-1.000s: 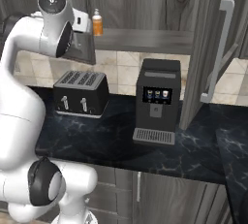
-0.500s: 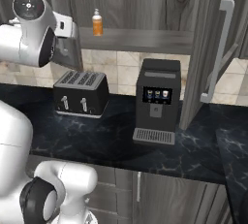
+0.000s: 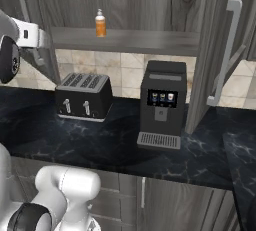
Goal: Open the cabinet. Pick the soap dispenser and place it next to the sink. Then close the cabinet.
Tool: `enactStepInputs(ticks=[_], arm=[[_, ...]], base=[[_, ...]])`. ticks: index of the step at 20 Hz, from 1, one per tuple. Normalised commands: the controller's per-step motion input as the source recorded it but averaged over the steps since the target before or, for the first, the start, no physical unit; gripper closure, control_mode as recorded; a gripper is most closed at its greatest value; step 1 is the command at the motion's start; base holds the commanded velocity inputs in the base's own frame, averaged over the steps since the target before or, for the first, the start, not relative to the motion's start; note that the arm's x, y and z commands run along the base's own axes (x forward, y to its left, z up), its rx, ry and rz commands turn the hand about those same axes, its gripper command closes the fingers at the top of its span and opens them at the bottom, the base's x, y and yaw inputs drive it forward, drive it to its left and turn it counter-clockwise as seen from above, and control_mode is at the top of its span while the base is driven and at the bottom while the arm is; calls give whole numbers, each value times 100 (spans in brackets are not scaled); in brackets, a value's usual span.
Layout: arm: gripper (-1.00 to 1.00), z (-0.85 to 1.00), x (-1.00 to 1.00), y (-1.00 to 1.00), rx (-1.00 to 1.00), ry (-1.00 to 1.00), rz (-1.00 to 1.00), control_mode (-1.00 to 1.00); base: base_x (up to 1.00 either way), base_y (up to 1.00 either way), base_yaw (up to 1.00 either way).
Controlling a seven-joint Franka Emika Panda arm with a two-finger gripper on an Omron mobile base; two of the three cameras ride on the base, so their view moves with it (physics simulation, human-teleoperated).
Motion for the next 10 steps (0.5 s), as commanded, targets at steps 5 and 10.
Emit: enactStepInputs(ticks=[5,10], arm=[[100,0,-74,100,-4,0,0,-100],[100,0,-59,73,-1,1,0,-100]], base=[[0,0,0],[0,0,0]])
